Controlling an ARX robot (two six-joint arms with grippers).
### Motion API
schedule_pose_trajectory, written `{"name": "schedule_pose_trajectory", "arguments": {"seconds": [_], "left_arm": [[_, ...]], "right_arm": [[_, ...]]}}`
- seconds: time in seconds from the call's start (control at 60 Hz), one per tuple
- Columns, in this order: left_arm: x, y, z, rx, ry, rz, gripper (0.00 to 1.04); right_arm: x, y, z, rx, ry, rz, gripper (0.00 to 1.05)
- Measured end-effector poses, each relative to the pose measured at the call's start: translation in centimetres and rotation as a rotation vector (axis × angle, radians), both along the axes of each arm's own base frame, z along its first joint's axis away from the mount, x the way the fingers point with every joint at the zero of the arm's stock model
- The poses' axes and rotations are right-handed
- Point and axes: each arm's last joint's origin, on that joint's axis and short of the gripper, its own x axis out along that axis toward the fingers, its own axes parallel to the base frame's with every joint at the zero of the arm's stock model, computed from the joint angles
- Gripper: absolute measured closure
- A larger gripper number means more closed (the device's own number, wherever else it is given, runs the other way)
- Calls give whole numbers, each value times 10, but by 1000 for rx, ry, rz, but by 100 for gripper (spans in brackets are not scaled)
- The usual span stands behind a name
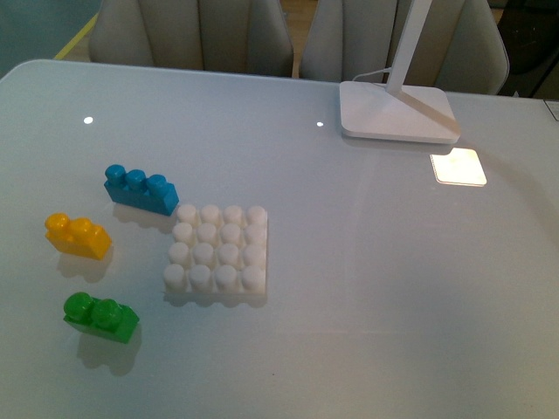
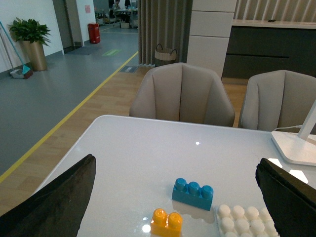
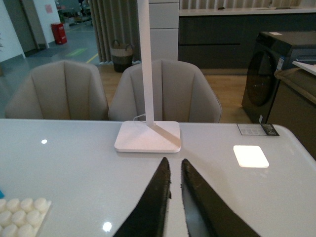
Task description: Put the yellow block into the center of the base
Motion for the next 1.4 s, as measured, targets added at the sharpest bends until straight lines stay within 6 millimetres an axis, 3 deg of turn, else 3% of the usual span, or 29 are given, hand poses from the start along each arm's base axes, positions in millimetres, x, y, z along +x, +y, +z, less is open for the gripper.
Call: {"name": "schedule_pose_trajectory", "arguments": {"seconds": [0.333,0.466,0.533,0.666,0.8,1.049,1.399], "left_arm": [[0,0,0,0,1,-1,7],[3,-6,1,-17,461,-344,7],[11,-15,-2,-1,586,-443,7],[42,-31,8,87,568,-473,7],[78,-53,5,118,578,-448,7],[132,-100,-31,87,657,-334,7],[180,-114,-78,98,753,-199,7]], "right_arm": [[0,0,0,0,0,0,27],[0,0,0,0,0,1,7],[0,0,0,0,0,0,9],[0,0,0,0,0,-2,9],[0,0,0,0,0,-1,9],[0,0,0,0,0,-1,9],[0,0,0,0,0,-1,9]]}}
